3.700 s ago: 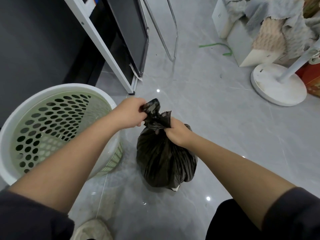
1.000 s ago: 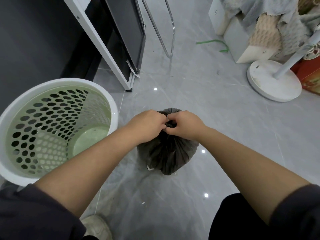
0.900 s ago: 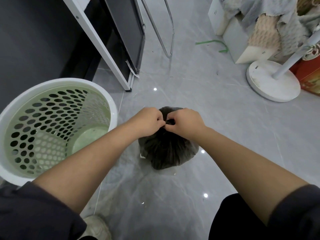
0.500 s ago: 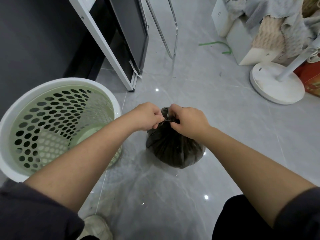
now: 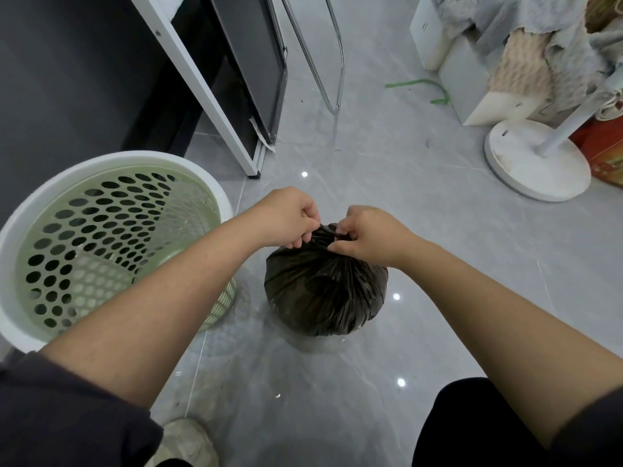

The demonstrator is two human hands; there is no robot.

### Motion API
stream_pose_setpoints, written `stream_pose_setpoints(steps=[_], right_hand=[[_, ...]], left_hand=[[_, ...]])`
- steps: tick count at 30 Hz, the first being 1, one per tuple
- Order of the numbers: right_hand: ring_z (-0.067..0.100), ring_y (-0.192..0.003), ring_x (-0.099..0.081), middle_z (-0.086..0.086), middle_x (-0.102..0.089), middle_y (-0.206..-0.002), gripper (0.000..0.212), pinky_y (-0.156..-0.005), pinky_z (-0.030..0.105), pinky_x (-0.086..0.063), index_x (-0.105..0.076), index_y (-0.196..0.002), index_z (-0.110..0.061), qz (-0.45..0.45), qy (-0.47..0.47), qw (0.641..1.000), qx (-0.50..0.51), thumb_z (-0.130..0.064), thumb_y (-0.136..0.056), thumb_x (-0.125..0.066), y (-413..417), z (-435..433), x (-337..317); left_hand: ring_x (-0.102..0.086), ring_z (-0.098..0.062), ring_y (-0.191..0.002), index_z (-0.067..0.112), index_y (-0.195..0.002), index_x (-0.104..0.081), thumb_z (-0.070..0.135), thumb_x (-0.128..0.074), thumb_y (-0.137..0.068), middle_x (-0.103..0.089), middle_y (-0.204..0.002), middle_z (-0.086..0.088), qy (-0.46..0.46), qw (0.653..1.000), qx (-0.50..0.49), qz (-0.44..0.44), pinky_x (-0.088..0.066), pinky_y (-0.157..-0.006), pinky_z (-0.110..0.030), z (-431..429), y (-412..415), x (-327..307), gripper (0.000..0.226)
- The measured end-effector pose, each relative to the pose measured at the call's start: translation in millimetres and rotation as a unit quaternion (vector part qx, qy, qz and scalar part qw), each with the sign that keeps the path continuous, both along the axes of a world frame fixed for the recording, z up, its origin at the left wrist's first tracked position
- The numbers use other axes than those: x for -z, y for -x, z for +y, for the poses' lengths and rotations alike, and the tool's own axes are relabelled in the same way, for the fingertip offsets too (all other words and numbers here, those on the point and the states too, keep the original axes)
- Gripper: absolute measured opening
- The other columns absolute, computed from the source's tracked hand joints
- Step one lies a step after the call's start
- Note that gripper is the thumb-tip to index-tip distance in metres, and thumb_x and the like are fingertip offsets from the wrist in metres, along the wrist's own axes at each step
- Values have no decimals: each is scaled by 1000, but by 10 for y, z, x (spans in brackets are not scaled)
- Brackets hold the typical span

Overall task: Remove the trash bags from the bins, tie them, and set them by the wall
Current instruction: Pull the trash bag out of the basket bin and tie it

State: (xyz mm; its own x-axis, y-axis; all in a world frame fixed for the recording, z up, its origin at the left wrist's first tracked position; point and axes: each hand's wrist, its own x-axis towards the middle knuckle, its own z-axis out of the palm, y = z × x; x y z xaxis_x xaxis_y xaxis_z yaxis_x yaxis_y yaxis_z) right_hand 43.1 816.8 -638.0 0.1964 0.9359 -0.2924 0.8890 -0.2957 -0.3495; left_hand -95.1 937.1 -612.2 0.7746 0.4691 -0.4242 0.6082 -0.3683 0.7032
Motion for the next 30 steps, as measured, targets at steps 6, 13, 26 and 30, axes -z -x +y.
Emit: stream_pose_setpoints(steps=[6,13,26,30], right_hand=[[18,-83,-45,-2,-51,-87,28,-75,35,-37,-49,-74,-19,-60,-30,996,-58,-42,-86,-60,3,62,-11],[21,-76,-55,-12,-47,-65,12,-61,29,-35,-57,-94,-24,-67,-61,996,-18,-34,-89,-55,41,99,-14],[14,-72,-47,-4,-52,-72,26,-67,29,-41,-64,-77,-16,11,-25,1000,1,-39,-87,-61,-16,38,-65],[14,-85,-43,-5,-51,-92,24,-78,33,-39,-63,-82,-17,-52,-55,996,-37,-40,-86,-60,-25,57,-56]], left_hand=[[-59,-10,-55,15,-91,-62,14,-56,-91,-67,-69,0,-4,1000,4,-1,-48,-54,-22,50,26,-50,7],[-58,-10,-53,15,-88,-58,13,-56,-90,-67,-68,-1,0,1000,-3,-10,-46,-51,-21,33,43,-40,3],[-60,-12,-55,14,-91,-57,14,-57,-91,-67,-69,-2,-18,1000,4,-21,-50,-54,-24,51,45,-82,1],[-59,-10,-55,15,-95,-65,15,-55,-92,-67,-71,-2,-11,1000,5,-8,-48,-54,-21,80,80,-62,10]])
